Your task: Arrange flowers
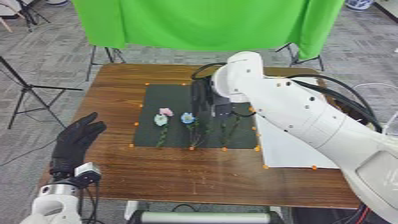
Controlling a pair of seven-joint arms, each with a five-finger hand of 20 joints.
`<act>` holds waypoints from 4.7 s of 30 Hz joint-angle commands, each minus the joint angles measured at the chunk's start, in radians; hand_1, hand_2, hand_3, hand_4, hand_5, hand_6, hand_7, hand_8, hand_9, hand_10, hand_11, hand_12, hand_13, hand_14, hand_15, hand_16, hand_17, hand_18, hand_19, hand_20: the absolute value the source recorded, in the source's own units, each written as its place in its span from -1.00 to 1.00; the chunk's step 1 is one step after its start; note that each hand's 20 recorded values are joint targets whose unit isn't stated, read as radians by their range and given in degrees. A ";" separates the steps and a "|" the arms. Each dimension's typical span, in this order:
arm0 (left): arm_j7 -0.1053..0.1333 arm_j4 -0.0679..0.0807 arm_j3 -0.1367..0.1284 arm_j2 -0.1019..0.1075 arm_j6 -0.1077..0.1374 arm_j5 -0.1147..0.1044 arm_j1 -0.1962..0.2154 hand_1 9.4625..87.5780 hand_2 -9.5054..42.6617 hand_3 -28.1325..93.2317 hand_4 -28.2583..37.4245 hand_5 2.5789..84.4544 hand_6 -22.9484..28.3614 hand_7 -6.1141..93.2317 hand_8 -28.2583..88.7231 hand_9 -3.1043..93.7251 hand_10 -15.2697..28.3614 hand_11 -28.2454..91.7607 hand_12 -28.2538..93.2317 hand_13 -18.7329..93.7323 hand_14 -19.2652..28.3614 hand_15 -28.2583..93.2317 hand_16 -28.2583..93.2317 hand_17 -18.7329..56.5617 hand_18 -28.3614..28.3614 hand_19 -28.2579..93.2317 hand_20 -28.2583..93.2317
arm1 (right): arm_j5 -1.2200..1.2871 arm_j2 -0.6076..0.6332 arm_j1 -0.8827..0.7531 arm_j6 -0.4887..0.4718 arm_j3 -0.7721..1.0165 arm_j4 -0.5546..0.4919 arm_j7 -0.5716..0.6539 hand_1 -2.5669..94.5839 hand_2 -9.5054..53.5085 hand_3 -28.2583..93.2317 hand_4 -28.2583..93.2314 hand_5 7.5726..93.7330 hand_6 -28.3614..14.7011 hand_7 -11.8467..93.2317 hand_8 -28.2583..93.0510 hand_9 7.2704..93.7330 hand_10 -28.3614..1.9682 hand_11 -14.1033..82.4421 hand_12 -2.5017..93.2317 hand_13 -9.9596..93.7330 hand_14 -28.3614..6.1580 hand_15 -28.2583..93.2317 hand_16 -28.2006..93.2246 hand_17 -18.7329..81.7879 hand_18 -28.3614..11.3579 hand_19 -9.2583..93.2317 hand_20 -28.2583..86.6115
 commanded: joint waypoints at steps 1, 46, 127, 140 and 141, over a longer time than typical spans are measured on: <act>-0.010 -0.009 0.000 -0.008 -0.006 -0.003 0.024 -0.65 -0.96 0.68 -0.90 0.16 -0.10 -0.53 -0.65 0.11 0.26 -0.18 -0.30 0.03 0.47 -0.21 -0.52 -0.35 0.44 -0.37 -0.23 | -0.081 0.223 -0.006 0.090 0.119 -0.201 -0.057 -0.17 -1.00 0.60 -0.76 0.22 0.27 -0.46 -0.67 0.38 -0.09 -0.43 -0.53 0.87 0.45 0.49 -0.07 0.57 -0.34 1.00 0.47; -0.015 0.001 0.013 -0.031 -0.037 0.001 0.022 -0.65 -0.93 0.67 -0.89 0.16 -0.10 -0.53 -0.66 0.11 0.26 -0.18 -0.30 0.03 0.47 -0.21 -0.52 -0.36 0.44 -0.37 -0.23 | -0.380 0.550 -0.628 0.327 0.473 -0.197 0.018 -0.26 -1.00 0.60 -0.78 0.21 0.40 -0.41 -0.68 0.37 -0.07 -0.35 -0.50 0.81 0.34 0.52 -0.09 0.50 -0.41 1.00 0.45; -0.031 0.020 0.077 -0.040 -0.050 0.001 -0.010 -0.64 -0.90 0.67 -0.90 0.15 -0.10 -0.53 -0.66 0.11 0.27 -0.18 -0.30 0.01 0.50 -0.18 -0.50 -0.37 0.44 -0.37 -0.23 | -0.523 0.182 -0.462 0.793 0.057 -0.268 -0.174 0.12 -1.00 0.51 -0.85 0.59 0.49 -0.41 -0.51 0.80 0.21 -0.47 -0.46 0.97 0.49 0.50 -0.03 0.65 -0.33 1.00 0.56; -0.035 0.016 0.071 -0.037 -0.050 0.001 -0.005 -0.64 -0.93 0.67 -0.89 0.15 -0.10 -0.53 -0.66 0.10 0.26 -0.18 -0.30 0.01 0.50 -0.18 -0.50 -0.37 0.44 -0.37 -0.23 | -0.505 0.220 -0.473 0.746 0.096 -0.316 -0.170 0.03 -1.00 0.54 -0.83 0.42 0.39 -0.40 -0.51 0.57 0.12 -0.44 -0.60 0.94 0.51 0.50 -0.04 0.63 -0.31 1.00 0.55; -0.035 0.015 0.069 -0.037 -0.049 0.003 -0.002 -0.63 -0.93 0.67 -0.89 0.15 -0.09 -0.53 -0.65 0.11 0.26 -0.18 -0.30 0.01 0.50 -0.18 -0.50 -0.37 0.44 -0.37 -0.23 | -0.507 0.222 -0.474 0.742 0.099 -0.321 -0.172 0.00 -1.00 0.56 -0.84 0.40 0.40 -0.40 -0.52 0.56 0.11 -0.44 -0.60 0.93 0.51 0.51 -0.04 0.63 -0.31 1.00 0.55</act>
